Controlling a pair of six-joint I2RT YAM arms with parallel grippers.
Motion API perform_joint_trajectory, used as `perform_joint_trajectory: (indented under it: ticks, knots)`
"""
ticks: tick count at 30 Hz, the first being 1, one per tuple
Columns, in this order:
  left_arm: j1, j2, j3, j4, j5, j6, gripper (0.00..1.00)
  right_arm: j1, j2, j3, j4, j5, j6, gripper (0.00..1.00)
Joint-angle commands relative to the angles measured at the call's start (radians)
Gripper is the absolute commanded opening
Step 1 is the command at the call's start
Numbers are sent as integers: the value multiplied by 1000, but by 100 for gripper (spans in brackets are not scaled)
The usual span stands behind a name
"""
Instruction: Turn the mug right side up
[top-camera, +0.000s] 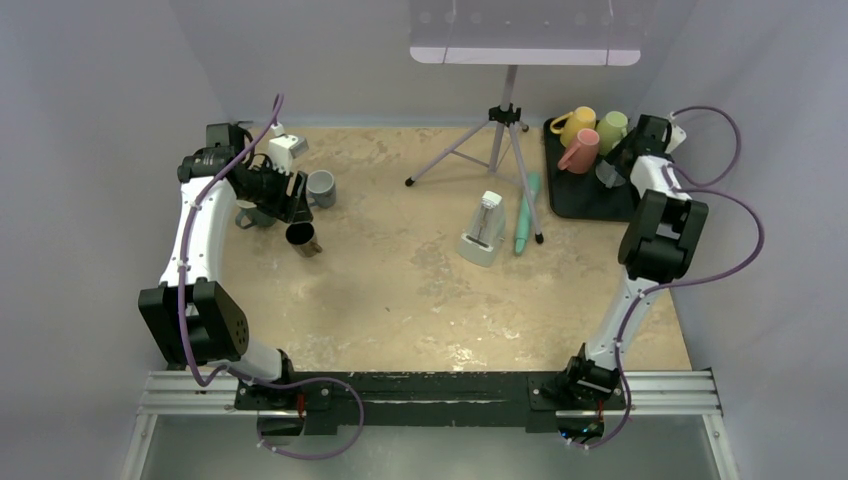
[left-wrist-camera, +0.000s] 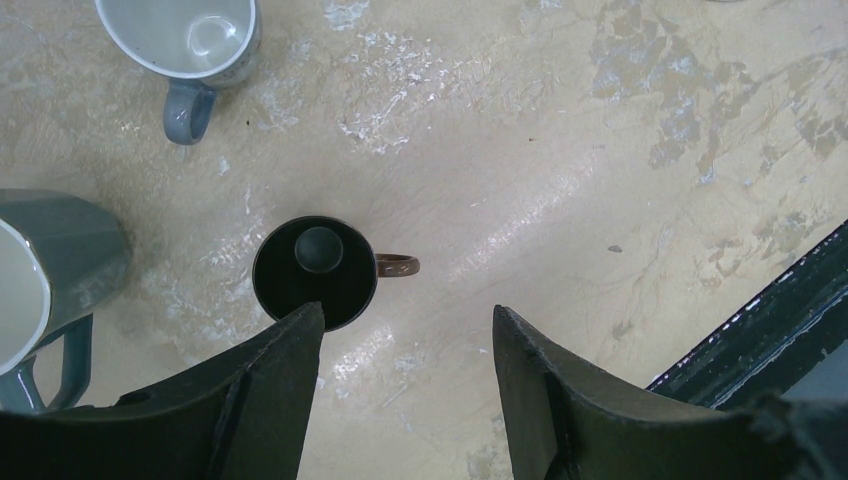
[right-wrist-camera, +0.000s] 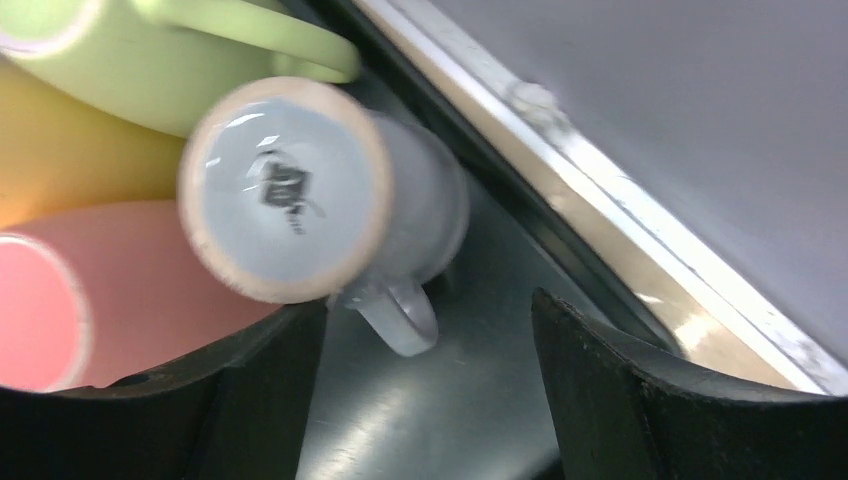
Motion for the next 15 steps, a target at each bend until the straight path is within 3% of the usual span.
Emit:
perform_joint_trajectory:
  ticks: [1, 9, 15]
  knots:
    - [-2, -4, -1, 17, 31, 15, 67, -53, -93, -85, 21, 115, -54, 77]
    - [-2, 2, 1, 18, 41, 16, 67, -52, -27, -58, 37, -73, -137, 69]
    - [-2, -2, -4, 17, 41, 22, 67, -49, 20, -25, 40, -218, -217, 69]
